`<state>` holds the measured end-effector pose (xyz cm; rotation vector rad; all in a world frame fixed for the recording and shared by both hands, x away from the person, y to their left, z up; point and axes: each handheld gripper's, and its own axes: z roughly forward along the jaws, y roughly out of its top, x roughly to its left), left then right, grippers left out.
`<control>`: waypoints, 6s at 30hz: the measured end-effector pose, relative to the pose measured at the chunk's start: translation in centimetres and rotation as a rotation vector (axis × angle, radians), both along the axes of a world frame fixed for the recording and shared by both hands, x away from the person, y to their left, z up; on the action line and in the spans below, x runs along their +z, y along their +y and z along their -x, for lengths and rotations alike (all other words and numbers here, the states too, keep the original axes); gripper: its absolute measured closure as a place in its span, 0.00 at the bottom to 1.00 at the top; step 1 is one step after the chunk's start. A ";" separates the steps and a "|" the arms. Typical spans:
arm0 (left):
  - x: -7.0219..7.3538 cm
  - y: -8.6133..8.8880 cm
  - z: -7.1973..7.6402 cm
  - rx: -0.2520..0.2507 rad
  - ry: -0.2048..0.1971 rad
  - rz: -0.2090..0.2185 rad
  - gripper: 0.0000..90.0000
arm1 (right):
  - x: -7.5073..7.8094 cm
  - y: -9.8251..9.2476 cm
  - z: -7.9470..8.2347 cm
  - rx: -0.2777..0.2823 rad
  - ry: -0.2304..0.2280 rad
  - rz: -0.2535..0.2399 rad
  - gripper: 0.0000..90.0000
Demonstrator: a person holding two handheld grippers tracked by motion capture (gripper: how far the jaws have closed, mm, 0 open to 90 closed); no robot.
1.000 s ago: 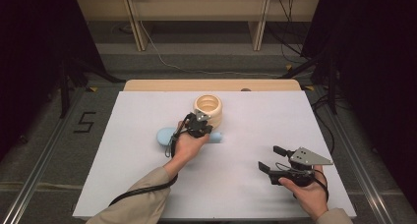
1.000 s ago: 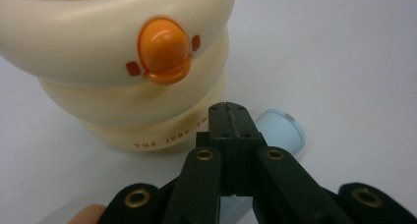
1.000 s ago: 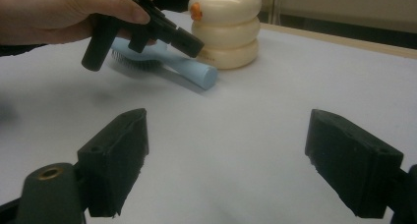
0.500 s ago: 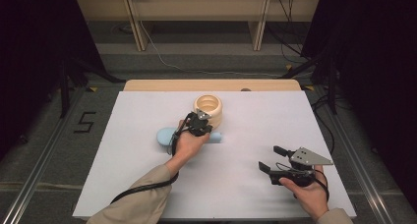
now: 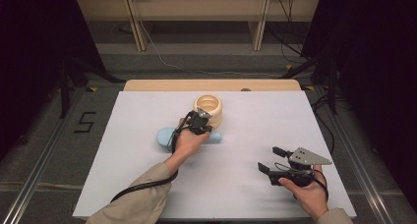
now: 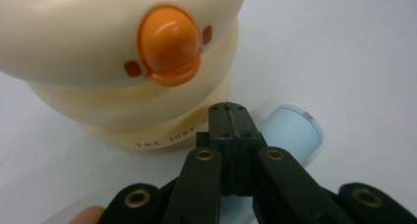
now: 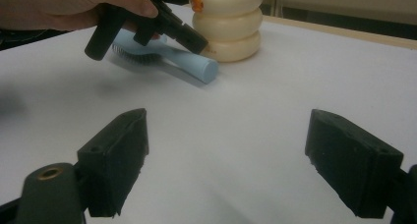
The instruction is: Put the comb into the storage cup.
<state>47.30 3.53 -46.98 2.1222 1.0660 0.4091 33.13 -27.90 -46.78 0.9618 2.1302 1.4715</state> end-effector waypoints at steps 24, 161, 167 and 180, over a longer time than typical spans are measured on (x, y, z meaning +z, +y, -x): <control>-0.4 -1.0 0.0 -0.035 0.050 -0.016 1.00 | 0.0 0.0 0.0 -0.005 -0.001 0.001 0.19; 2.9 13.3 10.0 -0.092 0.042 -0.019 0.48 | 0.1 0.1 0.2 0.002 -0.004 0.022 0.20; 3.0 13.3 9.9 -0.072 0.048 -0.088 0.22 | 0.0 0.1 0.2 0.001 -0.003 0.021 0.20; 2.9 13.2 9.2 -0.058 0.067 -0.139 0.00 | 0.0 0.1 0.2 -0.004 -0.001 0.022 0.20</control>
